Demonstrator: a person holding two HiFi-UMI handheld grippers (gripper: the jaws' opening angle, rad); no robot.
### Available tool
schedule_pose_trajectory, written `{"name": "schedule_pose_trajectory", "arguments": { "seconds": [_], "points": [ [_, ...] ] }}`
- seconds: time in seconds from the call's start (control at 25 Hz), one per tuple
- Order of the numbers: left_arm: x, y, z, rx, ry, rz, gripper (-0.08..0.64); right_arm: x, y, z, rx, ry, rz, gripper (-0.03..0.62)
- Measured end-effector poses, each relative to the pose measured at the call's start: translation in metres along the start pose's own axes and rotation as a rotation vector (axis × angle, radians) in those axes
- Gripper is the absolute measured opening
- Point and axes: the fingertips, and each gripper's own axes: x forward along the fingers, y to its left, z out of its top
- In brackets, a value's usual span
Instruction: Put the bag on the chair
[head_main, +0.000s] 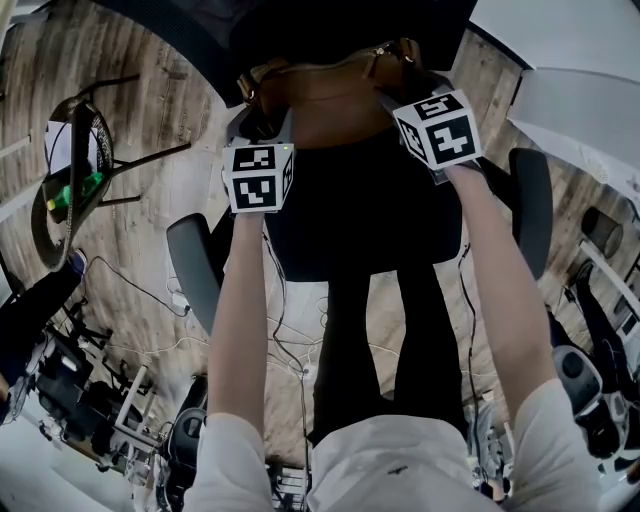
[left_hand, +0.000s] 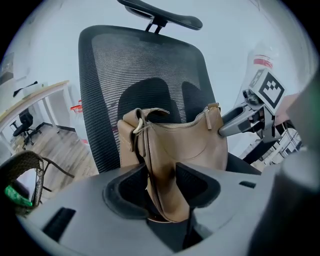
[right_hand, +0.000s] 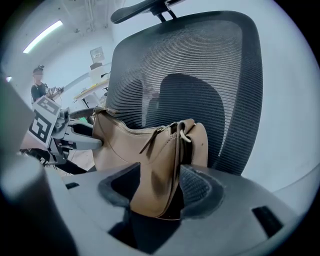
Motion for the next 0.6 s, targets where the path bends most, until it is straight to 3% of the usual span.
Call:
{"name": "schedule_pose_trajectory", "arguments": {
  "seconds": [0.6],
  "points": [
    [0.0018, -0.0023, 0.0005, -0.017, 0.016, -0.004, 0.222, -0.0039, 0.0014, 0.0055, 0.018, -0.013, 0.007, 0.312]
  ]
}}
